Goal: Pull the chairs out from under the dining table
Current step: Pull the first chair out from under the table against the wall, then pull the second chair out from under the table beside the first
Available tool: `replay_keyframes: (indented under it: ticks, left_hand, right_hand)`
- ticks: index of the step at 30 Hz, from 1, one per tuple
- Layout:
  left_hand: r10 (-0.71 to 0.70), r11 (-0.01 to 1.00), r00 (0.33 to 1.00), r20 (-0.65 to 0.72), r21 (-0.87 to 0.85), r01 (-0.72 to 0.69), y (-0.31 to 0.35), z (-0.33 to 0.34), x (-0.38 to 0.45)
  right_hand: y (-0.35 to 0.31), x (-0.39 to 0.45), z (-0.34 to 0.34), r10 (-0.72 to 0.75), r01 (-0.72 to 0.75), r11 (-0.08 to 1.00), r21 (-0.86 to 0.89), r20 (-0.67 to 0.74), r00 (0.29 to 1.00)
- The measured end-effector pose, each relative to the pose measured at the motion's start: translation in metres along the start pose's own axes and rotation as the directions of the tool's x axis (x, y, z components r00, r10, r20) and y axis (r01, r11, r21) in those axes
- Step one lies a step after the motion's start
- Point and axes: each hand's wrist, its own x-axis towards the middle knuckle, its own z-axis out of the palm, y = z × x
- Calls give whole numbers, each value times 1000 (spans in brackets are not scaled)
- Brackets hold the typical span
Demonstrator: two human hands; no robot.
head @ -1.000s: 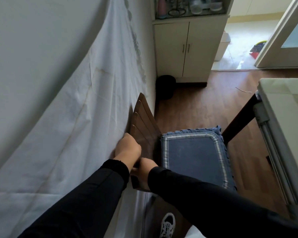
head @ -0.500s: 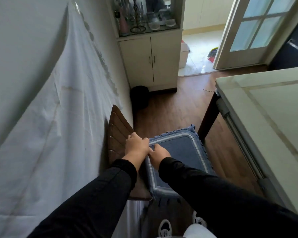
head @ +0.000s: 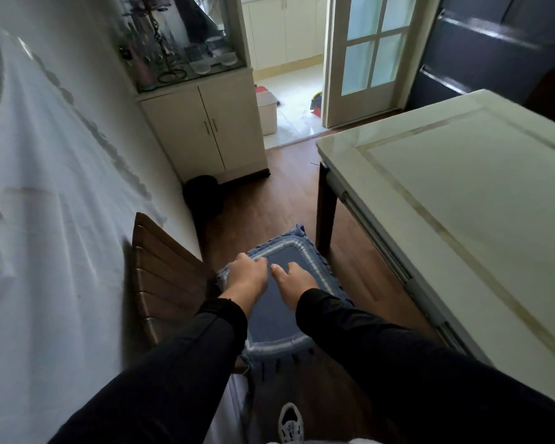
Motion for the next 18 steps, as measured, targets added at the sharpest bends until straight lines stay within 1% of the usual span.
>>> replay_keyframes:
  ticks: [4,7,10,14,18]
  left_hand:
    - [-1,998,1000,9,-59,1,23,37,-41]
    - [9,990,998,54,-144,-1,33,72,-80]
    - [1,983,996,86,-183,15,39,105,-121]
    - [-1,963,992,123,-267,34,42,129,-163]
    - [30,964,992,121,-267,3,38,138,-188]
  right_hand:
    - [35,-25,-37,-15,15,999,41,-13,1000]
    - [66,-51,-68,-29,32,997,66,-37,999]
    - [100,-78,-91,-32,38,994,99,-66,997]
    - [130,-110,-108,-25,34,994,103,-86,996]
    - [150,-139,-112,-28,44,990,136,-119,992]
